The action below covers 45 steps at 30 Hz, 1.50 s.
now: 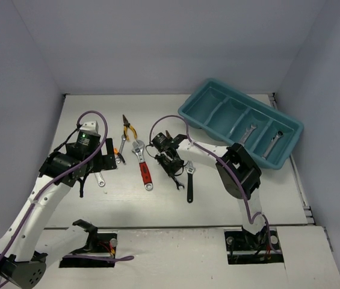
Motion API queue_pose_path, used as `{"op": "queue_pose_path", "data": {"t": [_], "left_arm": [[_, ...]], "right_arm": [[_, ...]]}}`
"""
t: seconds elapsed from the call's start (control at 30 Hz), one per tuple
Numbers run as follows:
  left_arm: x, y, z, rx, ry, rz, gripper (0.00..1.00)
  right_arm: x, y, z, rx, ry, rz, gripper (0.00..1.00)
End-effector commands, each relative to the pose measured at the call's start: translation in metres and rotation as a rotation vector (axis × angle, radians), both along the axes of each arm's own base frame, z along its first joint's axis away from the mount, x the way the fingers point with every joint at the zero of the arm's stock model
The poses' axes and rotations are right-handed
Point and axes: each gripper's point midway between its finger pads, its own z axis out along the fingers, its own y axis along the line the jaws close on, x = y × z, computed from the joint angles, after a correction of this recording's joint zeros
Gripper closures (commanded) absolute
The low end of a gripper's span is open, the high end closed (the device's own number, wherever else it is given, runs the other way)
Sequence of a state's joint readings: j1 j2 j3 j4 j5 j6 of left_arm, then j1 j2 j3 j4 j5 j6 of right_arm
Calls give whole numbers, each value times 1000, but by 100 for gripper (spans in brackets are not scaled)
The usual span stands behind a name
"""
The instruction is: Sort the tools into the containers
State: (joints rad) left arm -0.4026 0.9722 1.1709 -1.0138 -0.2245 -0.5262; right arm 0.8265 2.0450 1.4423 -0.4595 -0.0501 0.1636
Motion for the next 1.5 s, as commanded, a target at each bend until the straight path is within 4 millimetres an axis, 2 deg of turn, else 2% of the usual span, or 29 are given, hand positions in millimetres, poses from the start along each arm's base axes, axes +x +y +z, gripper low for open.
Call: {"op": "queue_pose_path", "data": {"t": [0.0,0.07,0.2,0.3,0.4,0.43,0.5,0.6,0.67,0.77,0.83,0.9,1.03,1.2,1.33,1.37,1.47], "left_arm": [[7,0,10,-4,-39,-2,3],[7,0,11,-5,-40,-1,3],[8,0,14,-6,-50,2,3],[9,0,14,-7,-50,6,3],[9,0,13,-7,-47,8,3],[9,0,13,-7,-46,8,3],[10,-1,12,-9,-42,8,2],[10,-1,12,-12,-40,10,3],[10,-1,12,-13,-40,11,3],[10,-1,13,-15,-43,14,3],[9,-1,12,-16,-42,15,3],[9,-1,13,-19,-43,16,3],[9,-5,9,-32,-25,9,3],[12,-8,5,-32,-3,2,3],[18,-12,0,-16,27,-15,3],[21,-13,-1,-15,33,-20,3],[29,-26,-7,-24,78,-75,3]], "right_arm": [[0,-4,-19,-54,17,-15,100],[8,3,-2,-20,-19,-27,100],[36,19,54,101,-119,-73,100],[64,11,102,188,-201,-145,100],[92,-12,131,232,-259,-243,100],[103,-26,143,249,-281,-286,100],[131,-69,163,254,-343,-407,100],[158,-123,179,248,-398,-556,100],[177,-174,187,262,-419,-709,100],[197,-231,191,260,-450,-878,100],[208,-261,192,259,-465,-958,100],[215,-296,184,243,-465,-1041,100],[226,-344,163,213,-456,-1151,100],[233,-356,121,186,-379,-1173,98],[235,-354,113,190,-367,-1167,83],[236,-354,114,194,-369,-1163,76],[237,-352,126,208,-389,-1145,64]]}}
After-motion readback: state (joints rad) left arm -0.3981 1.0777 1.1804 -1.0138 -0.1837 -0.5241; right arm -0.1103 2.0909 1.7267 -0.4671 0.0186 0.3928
